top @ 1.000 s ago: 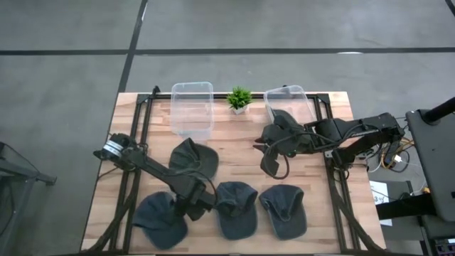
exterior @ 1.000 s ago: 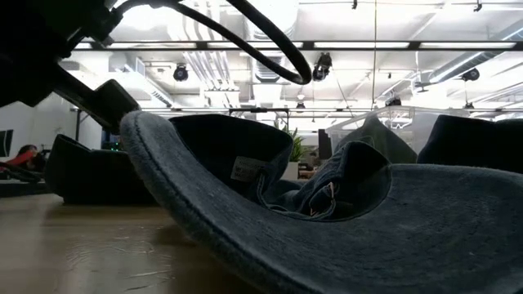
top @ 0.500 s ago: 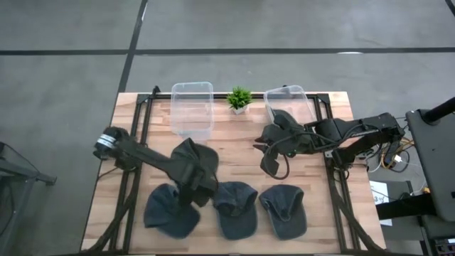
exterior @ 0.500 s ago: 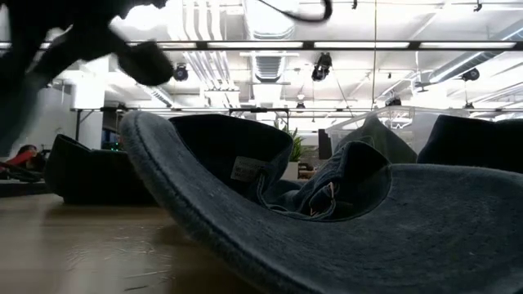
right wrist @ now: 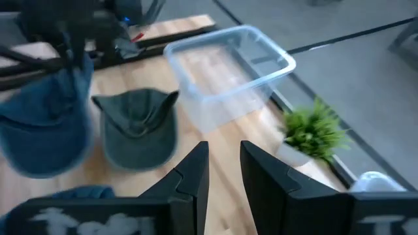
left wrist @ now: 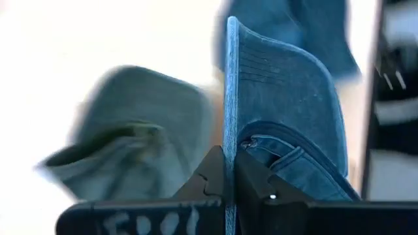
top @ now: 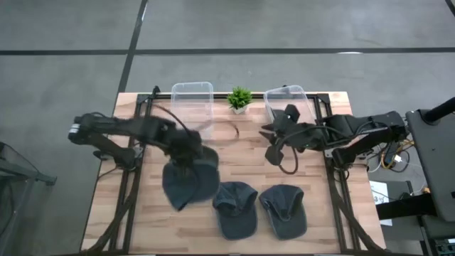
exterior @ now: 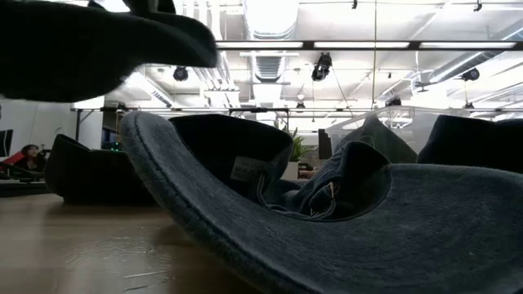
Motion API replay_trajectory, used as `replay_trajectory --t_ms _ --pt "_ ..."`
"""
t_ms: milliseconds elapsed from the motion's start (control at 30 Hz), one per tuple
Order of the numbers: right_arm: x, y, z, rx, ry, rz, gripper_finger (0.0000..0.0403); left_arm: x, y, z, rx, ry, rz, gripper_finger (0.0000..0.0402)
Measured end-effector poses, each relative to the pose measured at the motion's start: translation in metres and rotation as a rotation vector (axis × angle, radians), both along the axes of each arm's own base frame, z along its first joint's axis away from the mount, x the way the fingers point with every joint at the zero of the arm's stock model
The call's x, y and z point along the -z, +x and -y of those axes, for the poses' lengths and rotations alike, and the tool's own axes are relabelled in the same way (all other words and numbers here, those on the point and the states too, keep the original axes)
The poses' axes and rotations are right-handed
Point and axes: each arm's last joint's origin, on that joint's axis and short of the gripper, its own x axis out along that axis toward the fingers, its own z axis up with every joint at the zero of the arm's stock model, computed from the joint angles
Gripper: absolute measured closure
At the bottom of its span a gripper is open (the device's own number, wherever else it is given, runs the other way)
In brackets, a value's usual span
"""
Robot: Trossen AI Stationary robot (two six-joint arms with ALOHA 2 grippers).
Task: Pick & Place hat
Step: Put the left blue cap into the left transparent bin
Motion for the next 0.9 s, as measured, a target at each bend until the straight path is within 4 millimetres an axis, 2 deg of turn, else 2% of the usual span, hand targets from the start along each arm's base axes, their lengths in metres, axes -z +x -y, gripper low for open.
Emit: replay_trajectory --t_ms 200,533,700,900 --pt "-0.009 -0.012 0.004 0.04 -0.026 0.042 0.0321 -0.037 -0.032 -0.037 -0.297 0.1 0.191 0.0394" --pt "-0.01 -0.012 0.005 0.055 -0.041 0.045 0.0321 -0.091 -0.083 -0.083 -0.775 0.246 0.528 0.0394" --pt "-0.006 -0.007 0.003 0.049 -0.054 0.024 0.0321 -0.1 -0.092 -0.106 -0.945 0.312 0.616 0.0394" --pt "-0.005 -0.003 0.003 0.049 -0.051 0.033 0.0321 -0.094 -0.088 -0.134 -1.074 0.338 0.566 0.0394"
